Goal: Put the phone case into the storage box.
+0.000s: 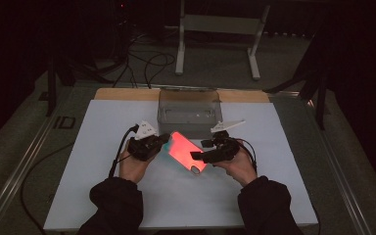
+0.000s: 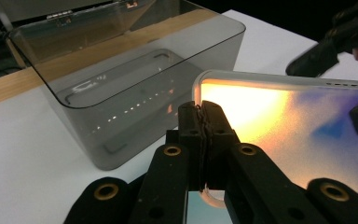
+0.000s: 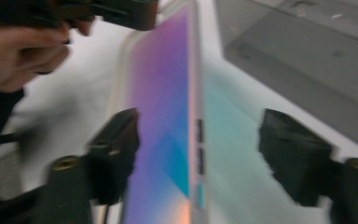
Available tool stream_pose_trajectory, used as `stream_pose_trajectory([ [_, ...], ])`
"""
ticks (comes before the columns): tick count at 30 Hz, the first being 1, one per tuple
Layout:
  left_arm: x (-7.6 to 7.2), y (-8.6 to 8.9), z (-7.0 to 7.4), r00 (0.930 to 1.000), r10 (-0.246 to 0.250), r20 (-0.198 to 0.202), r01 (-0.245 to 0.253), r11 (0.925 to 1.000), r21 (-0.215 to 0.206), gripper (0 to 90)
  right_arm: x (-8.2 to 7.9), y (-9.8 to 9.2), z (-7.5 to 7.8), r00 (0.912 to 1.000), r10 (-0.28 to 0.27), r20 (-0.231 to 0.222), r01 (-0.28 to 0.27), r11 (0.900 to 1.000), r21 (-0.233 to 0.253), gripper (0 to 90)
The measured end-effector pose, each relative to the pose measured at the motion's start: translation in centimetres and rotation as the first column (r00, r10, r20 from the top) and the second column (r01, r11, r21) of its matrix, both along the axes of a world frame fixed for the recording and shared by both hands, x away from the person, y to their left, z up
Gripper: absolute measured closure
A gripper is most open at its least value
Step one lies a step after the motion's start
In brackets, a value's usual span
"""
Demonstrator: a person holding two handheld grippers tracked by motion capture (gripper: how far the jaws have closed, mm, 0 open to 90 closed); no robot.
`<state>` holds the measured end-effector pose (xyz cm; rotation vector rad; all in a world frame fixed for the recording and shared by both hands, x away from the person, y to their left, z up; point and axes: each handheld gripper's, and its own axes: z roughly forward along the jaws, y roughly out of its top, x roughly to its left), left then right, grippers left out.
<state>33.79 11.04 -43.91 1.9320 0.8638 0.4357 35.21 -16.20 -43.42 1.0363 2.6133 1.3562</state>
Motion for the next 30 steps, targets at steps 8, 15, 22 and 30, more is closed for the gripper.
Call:
stream_pose_trajectory([
  [8, 0.09, -0.05, -0.1, 1.0, -0.001, 0.003, 0.001, 1.0, 0.004, 89.4, 0.42, 0.43, -0.23, 0.9945, 0.054, -0.09, -0.05, 0.998, 0.038, 57.2],
  [15, 0.11, -0.23, -0.39, 1.0, 0.002, 0.004, -0.002, 1.0, 0.007, 89.3, 0.45, 0.25, -0.04, 0.9912, 0.068, -0.113, -0.061, 0.996, 0.062, 70.3],
  [22, 0.06, -0.47, -0.5, 1.0, 0.0, 0.01, 0.0, 0.9999, 0.012, 89.3, 0.6, 0.15, 0.1, 0.9812, 0.1, -0.165, -0.087, 0.992, 0.089, 75.3],
  [30, 0.07, -0.68, -0.7, 0.9999, -0.003, 0.009, 0.003, 0.9998, 0.019, 89.2, 0.39, 0.54, 0.26, 0.9788, 0.061, -0.195, -0.054, 0.998, 0.041, 79.9],
])
